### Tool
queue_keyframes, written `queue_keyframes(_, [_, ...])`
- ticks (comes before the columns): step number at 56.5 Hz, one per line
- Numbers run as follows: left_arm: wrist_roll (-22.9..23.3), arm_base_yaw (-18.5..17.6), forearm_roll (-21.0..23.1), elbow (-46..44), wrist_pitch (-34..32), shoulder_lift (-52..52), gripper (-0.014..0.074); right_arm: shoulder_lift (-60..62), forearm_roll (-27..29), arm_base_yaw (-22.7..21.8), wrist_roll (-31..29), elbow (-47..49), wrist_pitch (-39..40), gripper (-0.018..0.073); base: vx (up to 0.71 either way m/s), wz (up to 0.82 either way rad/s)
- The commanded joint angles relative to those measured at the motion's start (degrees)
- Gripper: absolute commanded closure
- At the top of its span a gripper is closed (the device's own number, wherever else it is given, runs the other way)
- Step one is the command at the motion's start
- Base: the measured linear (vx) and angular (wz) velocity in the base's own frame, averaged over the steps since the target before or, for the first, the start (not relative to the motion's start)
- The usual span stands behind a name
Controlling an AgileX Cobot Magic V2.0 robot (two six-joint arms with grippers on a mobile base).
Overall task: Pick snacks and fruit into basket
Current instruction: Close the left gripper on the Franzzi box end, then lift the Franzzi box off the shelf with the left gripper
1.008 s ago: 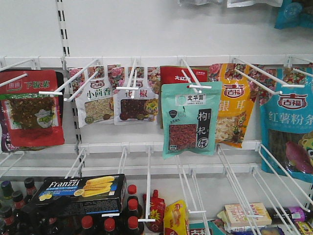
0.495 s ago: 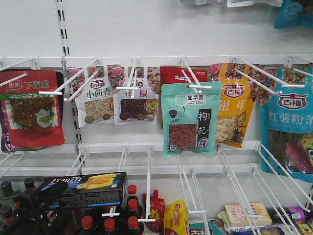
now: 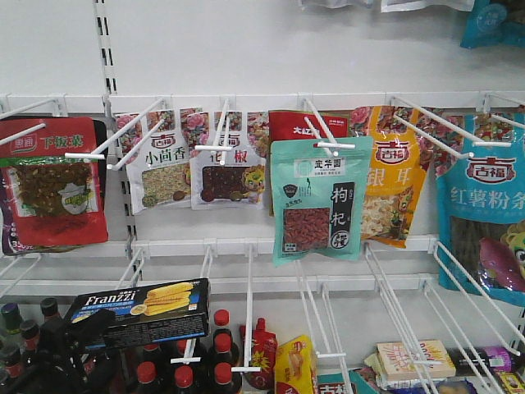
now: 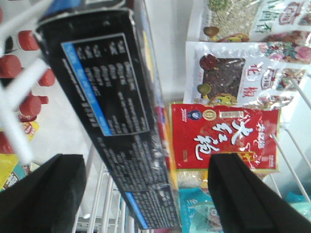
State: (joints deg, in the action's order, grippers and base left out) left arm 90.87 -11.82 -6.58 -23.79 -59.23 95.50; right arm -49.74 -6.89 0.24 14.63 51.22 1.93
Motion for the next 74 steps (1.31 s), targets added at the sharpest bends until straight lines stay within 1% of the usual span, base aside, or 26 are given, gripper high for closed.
queue_keyframes(1, [-0.6, -0.2, 1.7, -1.5, -3.9, -1.1, -0.0011, 0.3, -0.6, 0.0, -0.3, 2.0, 5.2, 0.0566, 0.0, 0.0])
queue_keyframes(4, [-0.5, -0.2, 1.7, -2.0, -4.0, -0.3, -0.0011, 0.3, -0.6, 0.0, -0.3, 2.0, 5.2, 0.0566, 0.0, 0.0])
queue_keyframes(13, [-0.3, -0.4, -0.4, -4.7, -5.4, 2.4, -0.001, 0.3, -0.6, 0.0, -0.3, 2.0, 5.2, 0.0566, 0.0, 0.0])
queue_keyframes(32, [-0.3, -0.4, 0.2, -11.1, -4.8, 7.3, 0.0004, 0.3, -0.6, 0.0, -0.4, 2.0, 5.2, 0.0566, 0.0, 0.0])
queue_keyframes(37, [-0.3, -0.4, 0.2, -12.7, -4.9, 8.3, 0.0023, 0.3, -0.6, 0.0, -0.4, 2.0, 5.5, 0.0566, 0.0, 0.0])
queue_keyframes(40, [-0.2, -0.4, 0.1, -12.9, -4.9, 8.5, 0.0062, 0.3, -0.6, 0.0, -0.4, 2.0, 5.6, 0.0566, 0.0, 0.01])
queue_keyframes(43, [-0.2, -0.4, 0.3, -12.8, -4.8, 8.5, 0.0141, 0.3, -0.6, 0.0, -0.4, 2.0, 6.1, 0.0566, 0.0, 0.02])
queue_keyframes(45, [-0.2, -0.4, 0.3, -12.8, -4.6, 8.5, 0.021, 0.3, -0.6, 0.0, -0.4, 2.0, 6.3, 0.0566, 0.0, 0.02])
queue_keyframes(49, [0.3, -0.4, -0.1, -12.8, -5.2, 8.5, 0.0378, 0.3, -0.6, 0.0, -0.4, 2.0, 6.5, 0.0566, 0.0, 0.01])
queue_keyframes(50, [0.9, -0.4, -0.4, -12.8, -5.7, 8.5, 0.0433, 0.3, -0.6, 0.0, -0.4, 2.0, 6.5, 0.0566, 0.0, 0.01])
queue_keyframes(54, [3.2, -0.4, -2.7, -12.8, -7.9, 8.5, 0.0608, 0.3, -0.6, 0.0, -0.4, 2.0, 6.6, 0.0566, 0.0, 0.0])
queue_keyframes(61, [4.6, -0.3, -5.9, -12.6, -11.0, 8.4, 0.0601, 0.3, -0.6, 0.0, -0.4, 2.0, 6.7, 0.0566, 0.0, 0.0])
queue_keyframes(64, [4.6, -0.2, -6.3, -12.1, -11.6, 8.2, 0.06, 0.3, -0.6, 0.0, -0.4, 2.0, 6.7, 0.0566, 0.0, 0.0])
queue_keyframes(68, [4.4, -0.2, -5.0, -10.6, -12.4, 7.7, 0.0598, 0.3, -0.6, 0.0, -0.4, 2.0, 6.7, 0.0566, 0.0, 0.0])
queue_keyframes(74, [4.5, -0.2, -1.3, -6.0, -12.9, 6.5, 0.0596, 0.3, -0.6, 0.0, -0.4, 2.0, 6.7, 0.0566, 0.0, 0.0])
